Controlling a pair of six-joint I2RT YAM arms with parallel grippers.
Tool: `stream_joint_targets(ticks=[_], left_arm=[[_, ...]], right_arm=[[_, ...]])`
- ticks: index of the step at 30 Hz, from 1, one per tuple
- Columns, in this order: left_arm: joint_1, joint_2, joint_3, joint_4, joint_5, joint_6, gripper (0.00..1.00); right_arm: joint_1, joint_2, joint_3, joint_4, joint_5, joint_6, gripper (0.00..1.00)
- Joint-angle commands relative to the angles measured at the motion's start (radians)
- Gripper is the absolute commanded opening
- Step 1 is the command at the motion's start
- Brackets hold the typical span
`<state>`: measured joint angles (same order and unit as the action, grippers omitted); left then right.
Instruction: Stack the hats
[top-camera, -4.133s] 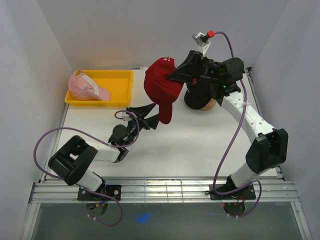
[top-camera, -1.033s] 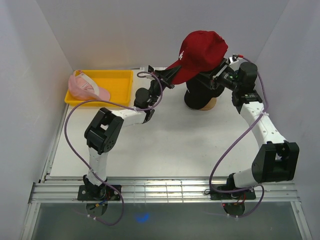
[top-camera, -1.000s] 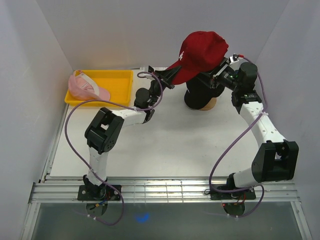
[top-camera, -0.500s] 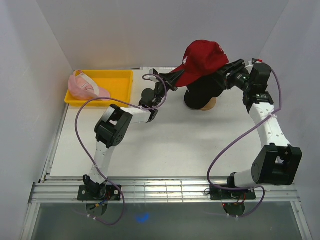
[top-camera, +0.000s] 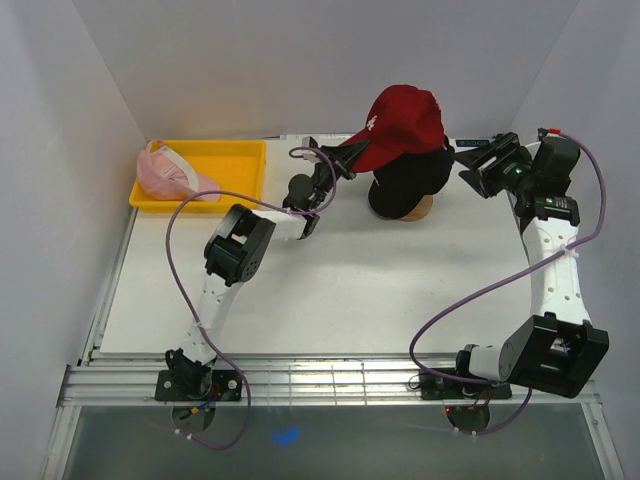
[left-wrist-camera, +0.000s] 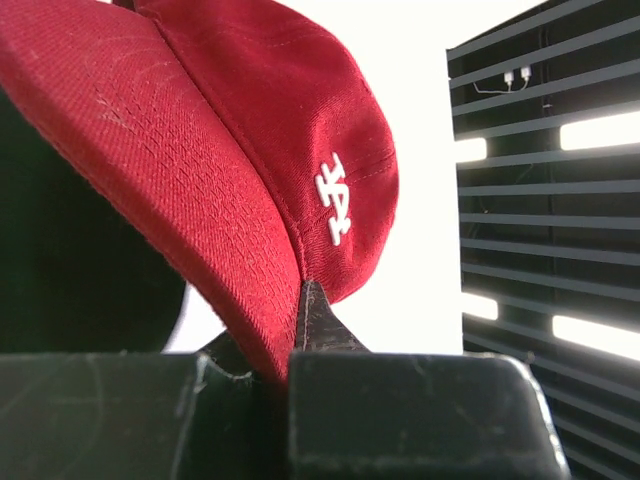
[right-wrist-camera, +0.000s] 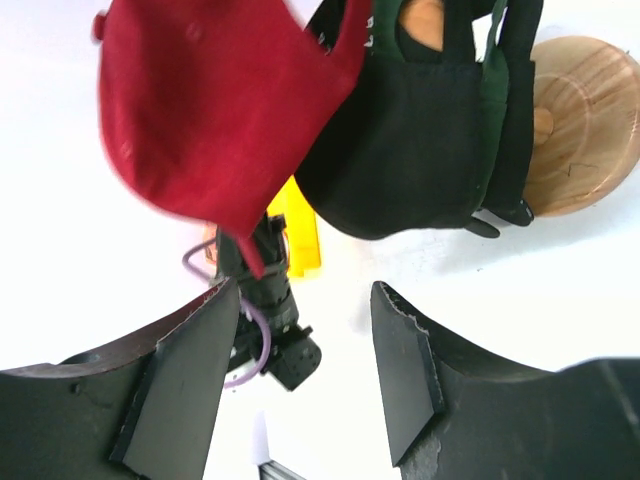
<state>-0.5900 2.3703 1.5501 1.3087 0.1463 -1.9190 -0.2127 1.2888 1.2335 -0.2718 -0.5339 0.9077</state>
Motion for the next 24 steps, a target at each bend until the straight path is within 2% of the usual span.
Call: stream_joint_targets(ticks=[1,11,24], left_arm=[[0.006,0.024,0.07,0.428,0.029,0.002,0.0],[-0.011,0.098,0.136,0.428,0.058,-0.002,0.0],[-0.054,0.08,-0.025,0.443,0.05,0.023,0.0]], right_arm=[[0.001,-0.043,0.012,-0.012,-0.014,-0.061,0.61],[-0.008,-0.039,0.0,-0.01,-0.023,-0.081,0.61],[-0.011,-0.022,0.007,-0.015,-0.024,-0.112,0.61]])
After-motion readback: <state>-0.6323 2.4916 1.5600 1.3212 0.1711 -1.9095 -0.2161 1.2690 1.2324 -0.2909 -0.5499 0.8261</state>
